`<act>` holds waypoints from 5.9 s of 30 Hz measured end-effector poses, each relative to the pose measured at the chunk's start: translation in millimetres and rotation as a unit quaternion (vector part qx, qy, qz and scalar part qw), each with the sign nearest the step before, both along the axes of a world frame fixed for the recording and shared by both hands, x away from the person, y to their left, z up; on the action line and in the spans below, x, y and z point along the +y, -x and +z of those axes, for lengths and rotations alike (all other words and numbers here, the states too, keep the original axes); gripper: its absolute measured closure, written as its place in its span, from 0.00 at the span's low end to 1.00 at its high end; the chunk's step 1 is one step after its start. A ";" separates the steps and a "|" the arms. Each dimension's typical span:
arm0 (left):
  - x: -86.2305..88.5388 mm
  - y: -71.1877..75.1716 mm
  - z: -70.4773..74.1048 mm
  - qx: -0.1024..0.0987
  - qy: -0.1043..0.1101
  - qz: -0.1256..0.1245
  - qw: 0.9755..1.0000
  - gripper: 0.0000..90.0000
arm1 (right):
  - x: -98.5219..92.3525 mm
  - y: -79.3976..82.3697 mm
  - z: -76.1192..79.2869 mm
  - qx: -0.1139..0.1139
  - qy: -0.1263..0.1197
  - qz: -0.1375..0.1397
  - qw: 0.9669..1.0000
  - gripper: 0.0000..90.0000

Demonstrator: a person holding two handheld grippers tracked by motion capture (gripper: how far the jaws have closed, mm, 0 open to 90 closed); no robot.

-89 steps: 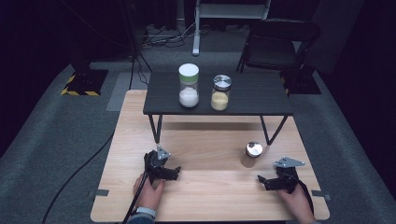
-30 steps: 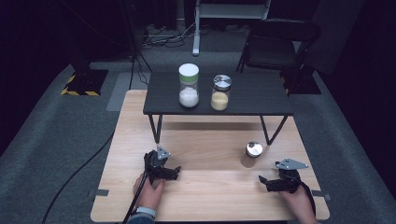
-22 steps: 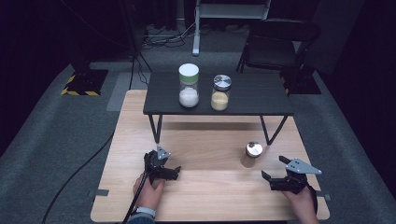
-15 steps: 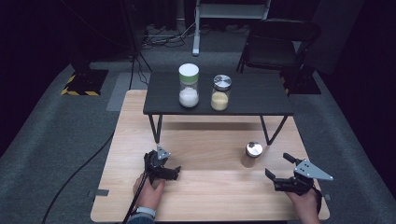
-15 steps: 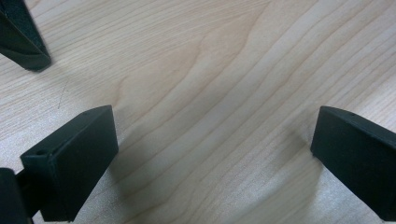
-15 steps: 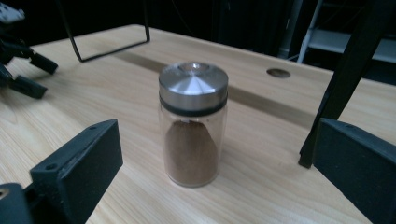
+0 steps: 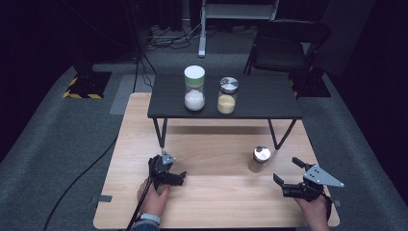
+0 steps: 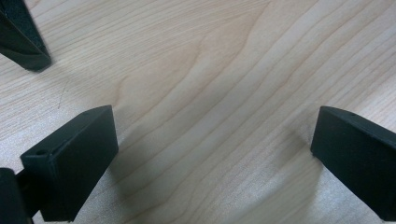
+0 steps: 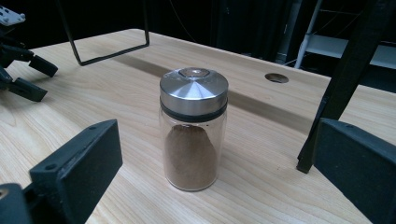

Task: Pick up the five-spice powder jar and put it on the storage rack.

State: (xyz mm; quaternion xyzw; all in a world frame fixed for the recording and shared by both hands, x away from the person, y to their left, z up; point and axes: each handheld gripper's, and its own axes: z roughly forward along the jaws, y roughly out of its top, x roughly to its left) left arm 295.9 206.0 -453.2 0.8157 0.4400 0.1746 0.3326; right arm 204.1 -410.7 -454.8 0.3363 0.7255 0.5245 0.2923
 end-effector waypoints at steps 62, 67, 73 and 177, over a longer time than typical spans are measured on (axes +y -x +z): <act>0.8 2.9 -0.4 -0.002 -0.001 0.000 1.000 0.00 | 57.8 -73.5 -4.5 0.065 0.023 0.020 0.997 0.16; 0.7 2.9 -0.5 -0.002 0.000 0.000 1.000 0.00 | 59.1 -74.4 -8.8 0.073 0.039 0.019 0.996 0.25; 0.8 2.8 -0.4 -0.002 -0.001 0.000 1.000 0.00 | 60.8 -79.9 -13.7 0.084 0.038 0.016 0.996 0.30; 0.5 1.4 -0.6 -0.002 0.000 0.002 1.000 0.00 | 54.0 -76.8 146.1 0.055 0.024 0.003 0.998 0.34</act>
